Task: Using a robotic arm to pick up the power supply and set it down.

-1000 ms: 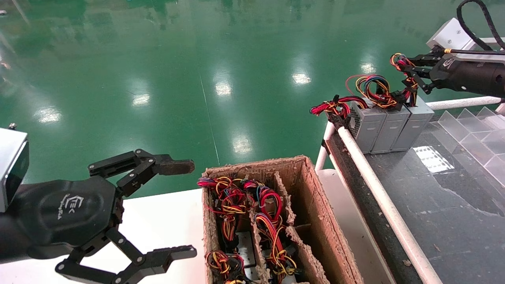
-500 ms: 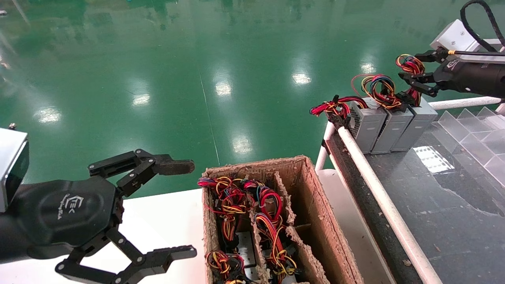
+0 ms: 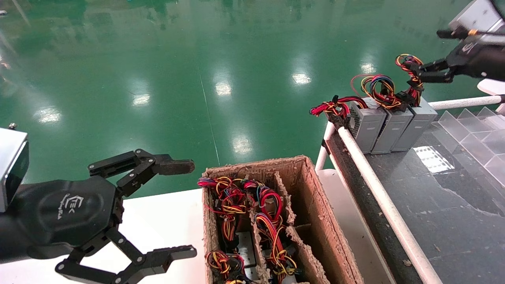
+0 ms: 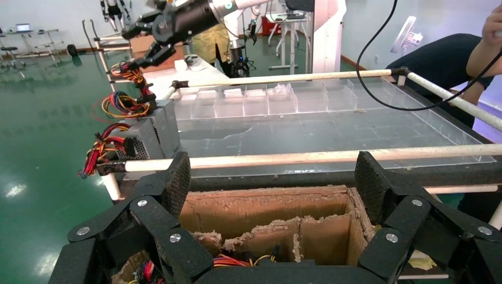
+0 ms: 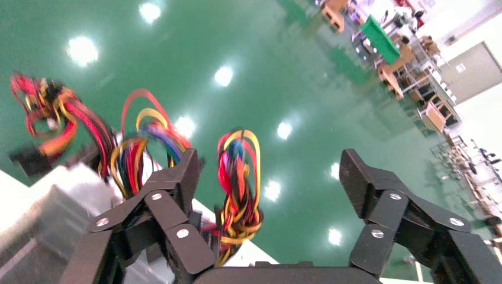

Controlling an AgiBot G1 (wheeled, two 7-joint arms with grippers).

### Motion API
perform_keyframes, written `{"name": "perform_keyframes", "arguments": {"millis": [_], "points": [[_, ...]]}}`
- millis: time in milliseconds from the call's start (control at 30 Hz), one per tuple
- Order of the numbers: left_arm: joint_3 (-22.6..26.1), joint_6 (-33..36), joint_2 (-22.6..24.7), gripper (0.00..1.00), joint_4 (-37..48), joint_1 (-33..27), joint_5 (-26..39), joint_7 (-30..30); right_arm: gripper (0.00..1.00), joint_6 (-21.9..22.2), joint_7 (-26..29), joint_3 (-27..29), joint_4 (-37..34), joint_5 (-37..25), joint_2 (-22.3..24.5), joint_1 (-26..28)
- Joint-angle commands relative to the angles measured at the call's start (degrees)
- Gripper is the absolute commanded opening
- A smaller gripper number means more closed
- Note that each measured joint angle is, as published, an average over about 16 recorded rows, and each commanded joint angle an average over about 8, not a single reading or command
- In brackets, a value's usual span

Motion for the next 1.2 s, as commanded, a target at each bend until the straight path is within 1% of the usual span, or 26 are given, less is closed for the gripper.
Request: {"name": "perform_keyframes", "arguments": {"millis": [33, 167, 267, 1200], "points": [[0.0, 0.0, 0.0, 1.00, 0.0, 0.0, 0.0, 0.0, 1.00, -0.9, 0.0, 0.6, 0.0, 0.8, 0.4, 0.4], [0.0, 0.0, 0.0, 1.00, 0.0, 0.0, 0.0, 0.0, 1.00, -2.4, 0.9, 1.6, 1.1, 2.7, 1.3, -0.1], [0.0, 0.0, 0.0, 1.00, 0.0, 0.0, 0.0, 0.0, 1.00, -3.8, 2.2, 2.2, 3.5, 4.5, 2.1, -1.7], [0.0, 0.0, 0.0, 1.00, 0.0, 0.0, 0.0, 0.0, 1.00, -17.7, 18.7, 6.1, 36.6, 23.2, 10.6, -25.7]]}}
